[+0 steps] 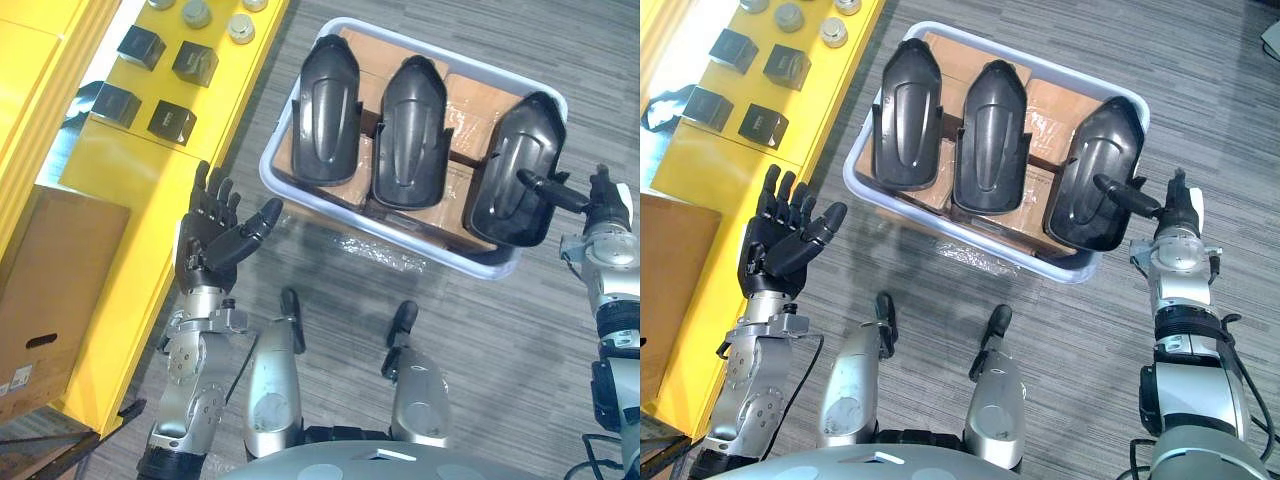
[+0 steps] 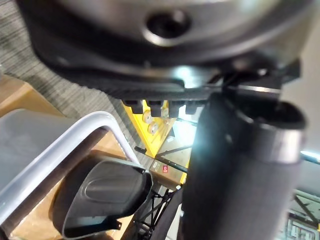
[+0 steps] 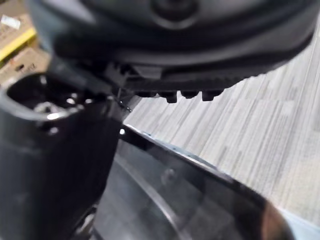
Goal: Walk over and take three plastic housings, then place them on the shelf
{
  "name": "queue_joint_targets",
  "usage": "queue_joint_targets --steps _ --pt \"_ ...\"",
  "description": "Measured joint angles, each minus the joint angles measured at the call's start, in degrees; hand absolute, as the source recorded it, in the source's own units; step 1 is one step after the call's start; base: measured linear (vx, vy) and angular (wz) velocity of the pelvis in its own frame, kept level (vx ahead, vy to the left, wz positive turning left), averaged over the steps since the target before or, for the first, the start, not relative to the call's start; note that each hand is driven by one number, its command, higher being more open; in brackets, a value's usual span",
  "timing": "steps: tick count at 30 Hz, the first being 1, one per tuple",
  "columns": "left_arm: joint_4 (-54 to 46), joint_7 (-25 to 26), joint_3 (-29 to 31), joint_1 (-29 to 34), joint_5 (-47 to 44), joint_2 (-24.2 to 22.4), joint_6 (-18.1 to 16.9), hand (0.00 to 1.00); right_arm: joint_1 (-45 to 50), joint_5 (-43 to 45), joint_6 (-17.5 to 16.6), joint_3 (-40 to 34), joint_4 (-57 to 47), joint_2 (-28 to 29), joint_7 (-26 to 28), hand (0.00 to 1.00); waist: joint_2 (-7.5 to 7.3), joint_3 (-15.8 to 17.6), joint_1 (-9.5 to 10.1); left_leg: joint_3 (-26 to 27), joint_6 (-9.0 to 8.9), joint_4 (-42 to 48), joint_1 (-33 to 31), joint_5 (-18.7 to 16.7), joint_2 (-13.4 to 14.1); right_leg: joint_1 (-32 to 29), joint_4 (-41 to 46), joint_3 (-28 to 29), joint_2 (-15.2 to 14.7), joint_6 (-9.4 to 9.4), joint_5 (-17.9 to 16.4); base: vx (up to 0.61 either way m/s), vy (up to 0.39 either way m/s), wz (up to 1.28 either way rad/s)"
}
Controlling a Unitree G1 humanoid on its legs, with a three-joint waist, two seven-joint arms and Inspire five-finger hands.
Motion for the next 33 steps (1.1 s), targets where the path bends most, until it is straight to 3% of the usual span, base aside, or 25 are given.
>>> queue_joint_targets --steps 6,7,17,21,33 --pt "2.7 2.4 0.2 -1.4 0.0 1.2 0.1 1.00 -4.1 -1.0 0.7 1.0 6.4 -1.3 1.9 1.00 0.47 0.0 0.50 0.1 0.32 1.4 -1.3 -0.4 0.3 -0.6 -0.3 0.2 0.1 -0.09 0.8 -0.04 0.012 -0.03" --pt "2.7 2.8 0.2 -1.4 0.0 1.2 0.1 1.00 -4.3 -2.3 0.7 1.4 7.5 -1.7 2.0 0.00 0.69 0.0 0.85 0.2 0.37 1.5 -1.5 -0.4 0.2 -0.7 -0.8 0.2 0.2 -0.16 1.2 -0.04 0.009 -0.03" --pt "2.7 3.1 0.2 -1.3 -0.1 1.2 0.0 1.00 -8.9 -9.4 1.4 1.4 15.3 -2.1 2.3 0.00 1.95 -0.1 1.68 0.0 0.64 1.4 -2.6 -0.1 0.1 -1.6 -0.9 0.0 0.2 -0.22 1.5 -0.03 -0.005 0.01" --pt "2.7 3.1 0.3 -1.3 -0.2 1.2 0.0 1.00 -10.2 -9.5 1.7 1.4 16.5 -4.5 1.9 0.00 3.41 -0.2 2.60 -0.3 0.71 0.3 -2.5 0.7 -0.2 -1.6 -1.0 -0.4 0.0 -0.22 1.5 -0.02 -0.014 0.06" --pt "2.6 1.3 0.3 -0.6 -0.6 1.2 -0.4 1.00 -9.6 -13.9 -1.1 1.3 15.5 -5.2 -2.3 0.00 3.45 -0.2 2.96 0.0 0.34 -2.3 -0.2 2.1 -0.3 -0.4 -1.2 -0.7 0.1 -0.52 1.4 -0.02 -0.008 0.01"
